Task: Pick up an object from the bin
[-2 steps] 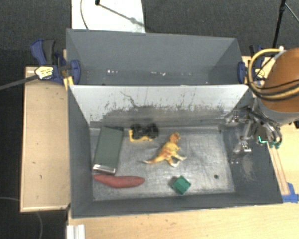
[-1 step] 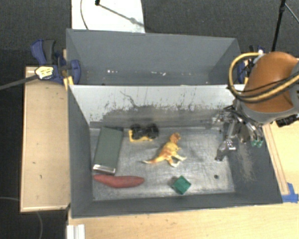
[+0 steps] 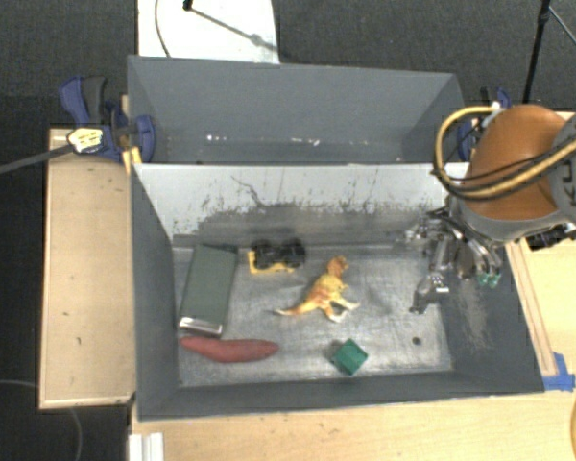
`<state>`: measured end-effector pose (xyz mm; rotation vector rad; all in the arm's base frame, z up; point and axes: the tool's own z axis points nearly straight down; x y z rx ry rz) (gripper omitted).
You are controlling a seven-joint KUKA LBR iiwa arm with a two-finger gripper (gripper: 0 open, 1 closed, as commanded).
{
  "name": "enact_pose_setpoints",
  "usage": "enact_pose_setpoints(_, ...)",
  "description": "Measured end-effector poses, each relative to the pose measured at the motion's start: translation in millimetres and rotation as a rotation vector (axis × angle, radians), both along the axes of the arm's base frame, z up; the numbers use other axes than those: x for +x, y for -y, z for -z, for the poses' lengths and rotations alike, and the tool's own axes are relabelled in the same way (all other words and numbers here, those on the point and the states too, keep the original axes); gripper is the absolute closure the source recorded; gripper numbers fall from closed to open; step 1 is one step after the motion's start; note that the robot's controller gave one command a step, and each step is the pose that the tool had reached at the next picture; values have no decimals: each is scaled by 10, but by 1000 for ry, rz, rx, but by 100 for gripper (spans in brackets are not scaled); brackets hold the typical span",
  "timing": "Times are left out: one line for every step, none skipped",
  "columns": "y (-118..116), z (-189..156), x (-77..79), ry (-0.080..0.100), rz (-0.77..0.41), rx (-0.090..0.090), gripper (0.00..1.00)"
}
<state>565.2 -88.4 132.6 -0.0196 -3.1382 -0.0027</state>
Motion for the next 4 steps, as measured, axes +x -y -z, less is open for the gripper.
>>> enact_pose_setpoints(20, -343, 78, 6, -102, -2, 0)
enact_pose_setpoints(-384, -408, 48, 7, -242, -3, 0)
enact_pose_setpoints(-815, -357, 5, 8, -336, 1, 0)
enact_pose_setpoints(-867, -111, -108, 7, -215, -1, 0)
